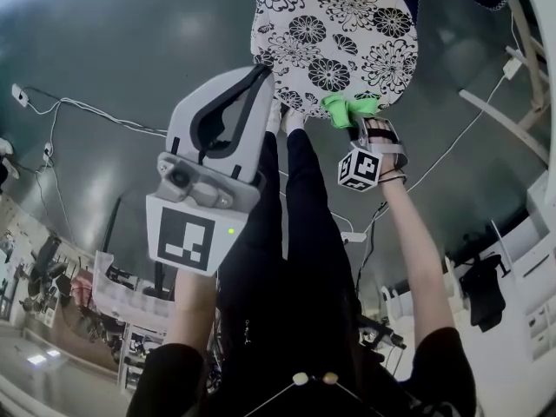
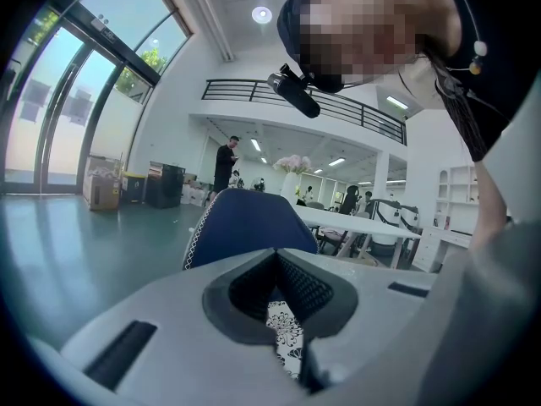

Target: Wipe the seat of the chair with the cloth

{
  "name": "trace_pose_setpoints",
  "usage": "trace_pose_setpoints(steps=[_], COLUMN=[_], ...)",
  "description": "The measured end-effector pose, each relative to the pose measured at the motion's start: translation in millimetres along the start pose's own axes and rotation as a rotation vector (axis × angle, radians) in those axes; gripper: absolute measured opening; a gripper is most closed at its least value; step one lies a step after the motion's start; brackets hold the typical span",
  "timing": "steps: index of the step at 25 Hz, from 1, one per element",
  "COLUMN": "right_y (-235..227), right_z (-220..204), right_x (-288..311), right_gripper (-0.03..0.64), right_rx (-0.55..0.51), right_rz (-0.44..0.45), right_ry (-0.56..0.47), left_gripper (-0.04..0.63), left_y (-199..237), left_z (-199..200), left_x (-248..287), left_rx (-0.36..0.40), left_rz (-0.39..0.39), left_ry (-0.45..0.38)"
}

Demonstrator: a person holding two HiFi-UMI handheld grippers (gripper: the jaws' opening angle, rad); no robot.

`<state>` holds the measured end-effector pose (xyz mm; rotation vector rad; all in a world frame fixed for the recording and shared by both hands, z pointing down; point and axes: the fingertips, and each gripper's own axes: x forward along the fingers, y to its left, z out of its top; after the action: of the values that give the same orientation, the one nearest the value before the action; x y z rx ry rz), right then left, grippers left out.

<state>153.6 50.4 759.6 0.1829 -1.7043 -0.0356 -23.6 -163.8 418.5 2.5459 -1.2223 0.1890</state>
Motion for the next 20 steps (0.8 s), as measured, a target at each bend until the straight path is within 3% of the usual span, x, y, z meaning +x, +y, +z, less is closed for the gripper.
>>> trace_pose_setpoints(steps=[5, 9, 14, 20], right_y=[31.9, 27.4, -31.3, -126.0], right_z=[-7.7, -6.3, 17.4, 39.9], right_x=[2.6, -0.3, -37.8, -148.6], right_gripper=[0.052, 0.052, 0.052, 0.052], right_rx=[-0.012, 0.021, 0.246, 0.582], right_rz=[0.112, 0.104, -0.055, -0.286], right_ry=[0.009, -0.007, -0.107, -0.285], left_gripper=[0.006, 0.005, 0.005, 0.005], left_y=[-3.2, -7.4, -15.0, -31.2], left_z=[1.3, 1.9, 9.2, 62.7], left_x=[-2.8, -4.3, -6.7, -21.6], left_rx=[0.004, 0.011, 0.028, 0.068], left_rz=[0.007, 0.006, 0.0, 0.018], left_ry=[-0.001, -0.002, -0.001, -0.025])
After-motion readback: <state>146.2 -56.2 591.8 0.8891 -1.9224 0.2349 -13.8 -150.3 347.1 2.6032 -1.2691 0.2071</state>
